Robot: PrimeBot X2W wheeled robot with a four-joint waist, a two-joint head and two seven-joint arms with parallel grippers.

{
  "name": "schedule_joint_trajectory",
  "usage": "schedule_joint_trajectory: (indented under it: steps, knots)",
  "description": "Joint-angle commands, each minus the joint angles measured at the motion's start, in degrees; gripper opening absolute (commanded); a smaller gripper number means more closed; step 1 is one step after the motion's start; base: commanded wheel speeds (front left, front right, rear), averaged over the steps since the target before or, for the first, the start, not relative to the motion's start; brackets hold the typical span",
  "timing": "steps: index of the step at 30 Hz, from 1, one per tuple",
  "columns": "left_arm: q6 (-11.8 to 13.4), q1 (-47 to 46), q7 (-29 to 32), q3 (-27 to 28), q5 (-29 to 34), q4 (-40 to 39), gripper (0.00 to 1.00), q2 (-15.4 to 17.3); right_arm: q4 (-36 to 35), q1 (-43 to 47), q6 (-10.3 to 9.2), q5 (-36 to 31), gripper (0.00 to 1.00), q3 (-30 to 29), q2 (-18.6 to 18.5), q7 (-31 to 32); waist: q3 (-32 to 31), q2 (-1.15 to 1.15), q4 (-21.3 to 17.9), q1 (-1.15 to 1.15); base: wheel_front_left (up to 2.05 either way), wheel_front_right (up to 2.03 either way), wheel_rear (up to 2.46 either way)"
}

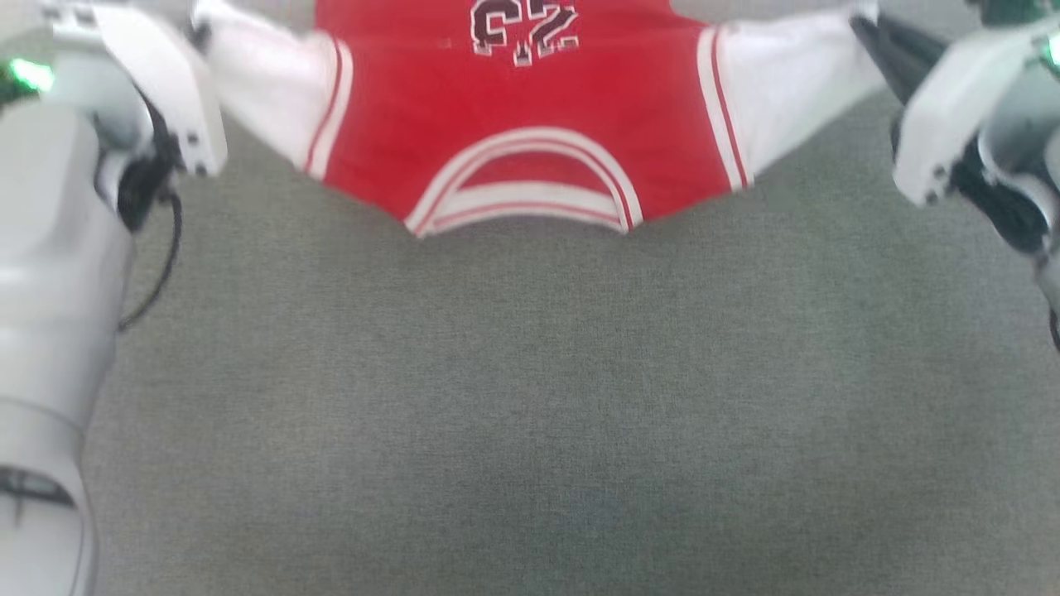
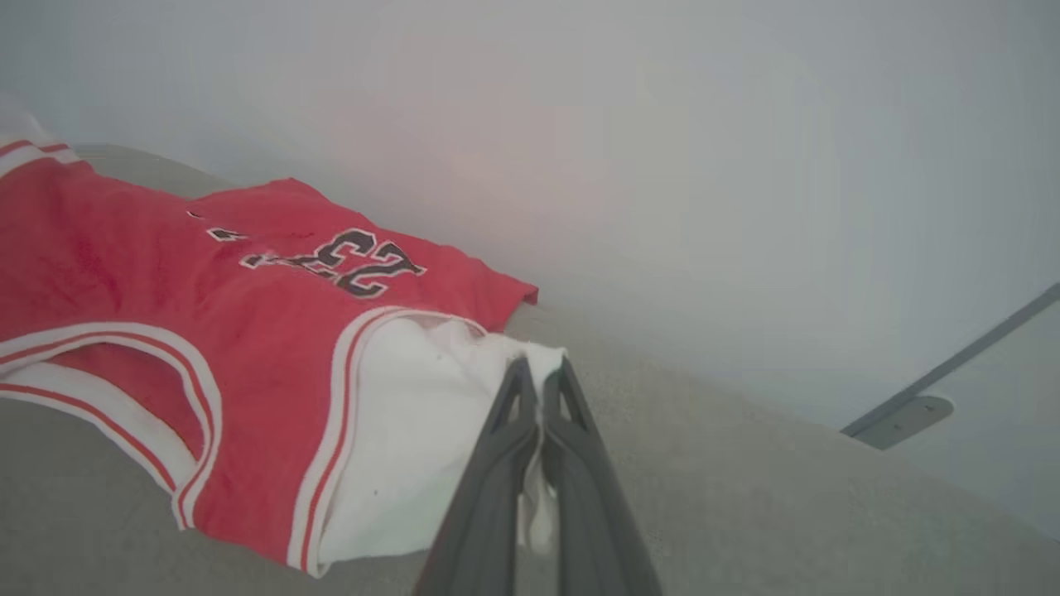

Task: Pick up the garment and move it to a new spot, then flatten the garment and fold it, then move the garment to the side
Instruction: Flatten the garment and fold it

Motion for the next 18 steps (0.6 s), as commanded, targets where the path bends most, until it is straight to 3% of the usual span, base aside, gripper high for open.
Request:
schedule_joint_trajectory:
  steps: [1, 6, 11, 18]
  knots:
    - [-0.2, 2.7, 0.9, 0.0, -1.1, -1.0, 0.00, 0.3, -1.9, 2.9, -0.02, 1.7, 0.00, 0.3, -1.6, 1.2, -1.2, 0.00, 0.4, 0.00, 0.00, 0.00, 0.00]
    - [0.4, 11.6, 4.0, 0.2, -2.8, -6.3, 0.00, 2.4, -9.4, 11.2, -0.02, 5.9, 0.00, 1.0, -6.7, 5.8, -3.0, 0.00, 0.7, 0.00, 0.00, 0.00, 0.00]
    - [3.0, 21.9, 8.3, 1.0, -5.5, -15.9, 0.00, 5.3, -15.2, 19.2, -0.02, 9.4, 0.00, 0.3, -10.2, 10.4, -4.2, 0.00, 0.9, 0.00, 0.00, 0.00, 0.00]
    - [12.1, 37.4, 15.7, 3.9, -9.2, -37.2, 0.00, 12.0, -22.2, 29.0, -0.02, 11.3, 0.00, -3.3, -13.6, 17.1, -5.2, 0.00, 0.8, 0.00, 0.00, 0.00, 0.00]
